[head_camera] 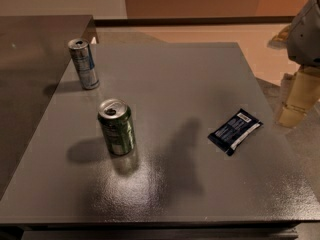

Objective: Move rxbar blueberry near green can

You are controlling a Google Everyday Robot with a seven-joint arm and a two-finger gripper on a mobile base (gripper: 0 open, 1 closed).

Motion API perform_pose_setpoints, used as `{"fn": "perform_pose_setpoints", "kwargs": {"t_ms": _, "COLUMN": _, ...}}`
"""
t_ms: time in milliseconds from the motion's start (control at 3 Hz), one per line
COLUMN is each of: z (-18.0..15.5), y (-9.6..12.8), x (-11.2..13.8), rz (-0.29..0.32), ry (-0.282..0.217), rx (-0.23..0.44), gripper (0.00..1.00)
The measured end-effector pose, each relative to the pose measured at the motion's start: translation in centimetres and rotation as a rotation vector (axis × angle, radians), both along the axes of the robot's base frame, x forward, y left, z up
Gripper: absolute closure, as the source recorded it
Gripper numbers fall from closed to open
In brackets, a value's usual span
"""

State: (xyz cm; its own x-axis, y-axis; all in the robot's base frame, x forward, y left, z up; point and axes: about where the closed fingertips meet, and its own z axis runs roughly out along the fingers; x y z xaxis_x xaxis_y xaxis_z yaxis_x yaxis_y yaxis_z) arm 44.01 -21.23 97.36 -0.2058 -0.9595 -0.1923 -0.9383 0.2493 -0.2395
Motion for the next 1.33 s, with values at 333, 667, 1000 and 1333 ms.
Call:
{"fn": "perform_pose_setpoints", "kwargs": {"t_ms": 333, "z": -1.6, "y": 1.0, "x": 0.1, "rz": 0.062, "ry": 0.026, "rx": -0.014, "gripper": 0.0}}
{"fn": "perform_pose_setpoints", "kwargs": {"t_ms": 667, "z": -3.8, "y": 1.9, "x": 0.6, "rz": 0.145, "ry": 0.056, "rx": -0.027, "gripper": 0.0}}
{"fn": "perform_pose_setpoints", "kwargs": {"t_ms": 1000, "z": -6.0, "y": 2.2, "x": 0.9, "rz": 0.221, "ry": 0.081, "rx": -0.032, "gripper": 0.0}}
{"fn": "perform_pose_setpoints", "kwargs": {"t_ms": 1333, "z": -7.8, "y": 2.3, "x": 0.8, "rz": 0.297, "ry": 0.078, "rx": -0.037, "gripper": 0.0}}
